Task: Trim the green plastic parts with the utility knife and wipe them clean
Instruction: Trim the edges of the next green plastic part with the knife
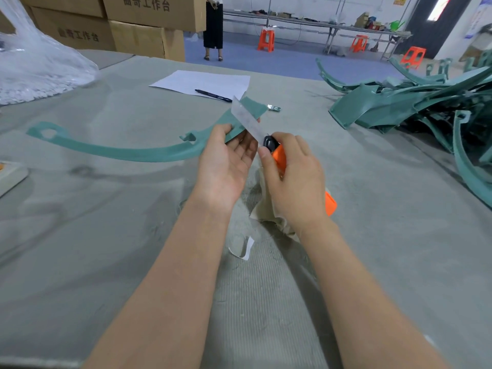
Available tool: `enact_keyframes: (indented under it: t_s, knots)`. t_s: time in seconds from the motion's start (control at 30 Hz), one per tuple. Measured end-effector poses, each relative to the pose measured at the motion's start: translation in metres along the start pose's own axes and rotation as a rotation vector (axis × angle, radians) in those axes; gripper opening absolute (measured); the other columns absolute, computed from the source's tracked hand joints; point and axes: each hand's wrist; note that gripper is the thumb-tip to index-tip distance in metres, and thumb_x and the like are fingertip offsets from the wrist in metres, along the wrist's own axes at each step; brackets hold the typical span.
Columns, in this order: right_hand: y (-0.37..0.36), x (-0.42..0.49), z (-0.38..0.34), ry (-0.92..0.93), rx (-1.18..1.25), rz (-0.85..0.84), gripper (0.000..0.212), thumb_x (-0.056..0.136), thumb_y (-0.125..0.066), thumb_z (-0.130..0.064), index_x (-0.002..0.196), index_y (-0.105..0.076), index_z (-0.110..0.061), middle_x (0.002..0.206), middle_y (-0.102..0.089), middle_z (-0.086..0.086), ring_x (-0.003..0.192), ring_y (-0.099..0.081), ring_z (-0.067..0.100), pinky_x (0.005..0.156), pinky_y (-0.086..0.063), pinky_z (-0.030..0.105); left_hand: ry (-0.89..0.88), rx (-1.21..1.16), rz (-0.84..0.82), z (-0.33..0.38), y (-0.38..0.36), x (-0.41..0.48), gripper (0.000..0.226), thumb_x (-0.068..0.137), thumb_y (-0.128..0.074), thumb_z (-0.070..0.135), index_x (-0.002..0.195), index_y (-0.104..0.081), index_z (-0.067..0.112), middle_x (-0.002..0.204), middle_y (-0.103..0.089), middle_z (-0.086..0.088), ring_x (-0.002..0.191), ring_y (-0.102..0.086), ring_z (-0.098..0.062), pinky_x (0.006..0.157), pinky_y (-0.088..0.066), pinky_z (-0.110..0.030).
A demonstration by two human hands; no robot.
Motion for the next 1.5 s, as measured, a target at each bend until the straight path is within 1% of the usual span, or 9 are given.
enact_keyframes:
  t_s: [0.1,0.17,0.23,0.43,0.67,0.9,1.13,1.4,1.5]
  knots:
    - [-0.001,0.001,0.003,-0.044,0.008,0.044,0.026,0.097,-0.054,-0.031,0.112,-0.061,-0.011,0.100,-0.060,0.007,0.085,-0.057,0.028,0.067,-0.032,0.031,0.010,0.056,0.037,-0.002,-0.001,0.002,0.020,0.098,-0.040,0.015,0.105,-0.056,0.005,0.065,-0.066,0.001,0.060,-0.055,-0.007,0.060,-0.047,-0.018]
    - [0.000,0.002,0.004,-0.079,0.021,0.072,0.026,0.097,-0.055,-0.030,0.113,-0.061,-0.012,0.103,-0.060,0.006,0.087,-0.057,0.026,0.068,-0.032,0.029,0.012,0.077,0.059,-0.005,-0.001,0.002,0.021,0.098,-0.040,0.016,0.105,-0.056,0.005,0.071,-0.067,0.001,0.057,-0.052,-0.005,0.058,-0.045,-0.017]
    - [0.001,0.004,0.006,-0.086,0.017,0.080,0.026,0.097,-0.055,-0.030,0.114,-0.061,-0.011,0.103,-0.060,0.006,0.088,-0.056,0.025,0.068,-0.031,0.027,0.023,0.077,0.062,-0.007,-0.001,0.002,0.020,0.098,-0.040,0.015,0.104,-0.057,0.006,0.080,-0.067,-0.001,0.058,-0.051,-0.006,0.059,-0.043,-0.017]
    - [0.017,0.017,0.032,-0.289,-0.003,0.181,0.030,0.099,-0.049,-0.034,0.117,-0.059,-0.011,0.110,-0.062,0.007,0.099,-0.056,0.026,0.073,-0.029,0.022,0.024,0.028,0.047,-0.005,0.001,0.003,0.023,0.098,-0.037,0.015,0.100,-0.058,0.009,0.075,-0.073,0.000,0.064,-0.054,-0.006,0.061,-0.045,-0.017]
    - [0.009,0.009,0.012,-0.196,0.154,0.074,0.020,0.095,-0.057,-0.035,0.104,-0.063,-0.018,0.094,-0.065,0.000,0.085,-0.057,0.017,0.078,-0.044,0.031,-0.005,0.032,0.093,-0.004,0.004,0.003,0.023,0.099,-0.040,0.018,0.111,-0.057,0.011,0.092,-0.070,-0.001,0.078,-0.064,-0.008,0.080,-0.048,-0.022]
    - [0.002,0.002,0.002,-0.079,0.096,-0.023,0.026,0.093,-0.060,-0.039,0.103,-0.065,-0.015,0.091,-0.065,0.001,0.088,-0.058,0.026,0.080,-0.045,0.040,0.006,0.089,0.073,-0.005,0.002,0.004,0.025,0.098,-0.038,0.017,0.115,-0.056,0.009,0.105,-0.066,-0.005,0.109,-0.059,-0.018,0.102,-0.043,-0.032]
    - [0.005,0.005,0.010,-0.154,0.074,0.079,0.024,0.094,-0.059,-0.038,0.103,-0.065,-0.016,0.096,-0.064,0.001,0.086,-0.058,0.021,0.073,-0.040,0.032,0.006,0.092,0.098,-0.006,-0.001,0.001,0.017,0.098,-0.044,0.015,0.097,-0.061,0.011,0.083,-0.071,0.000,0.077,-0.069,-0.007,0.076,-0.050,-0.022]
    - [0.015,0.018,0.028,-0.350,0.053,0.148,0.032,0.097,-0.049,-0.043,0.112,-0.064,-0.018,0.102,-0.067,0.002,0.096,-0.059,0.023,0.080,-0.042,0.031,-0.026,0.065,0.067,-0.003,0.000,0.000,0.019,0.098,-0.039,0.014,0.104,-0.057,0.012,0.102,-0.069,-0.004,0.085,-0.065,-0.010,0.084,-0.047,-0.022]
    - [0.018,0.018,0.029,-0.346,0.075,0.145,0.028,0.097,-0.050,-0.043,0.104,-0.064,-0.020,0.089,-0.063,-0.005,0.086,-0.057,0.017,0.076,-0.042,0.031,-0.022,0.068,0.080,-0.005,-0.001,0.000,0.017,0.098,-0.040,0.014,0.105,-0.056,0.012,0.110,-0.066,-0.006,0.087,-0.065,-0.011,0.086,-0.046,-0.023]
Point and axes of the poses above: each hand's wrist, its own x-axis towards the middle knuckle, its own y-axis out of the back of the hand, z = x × y
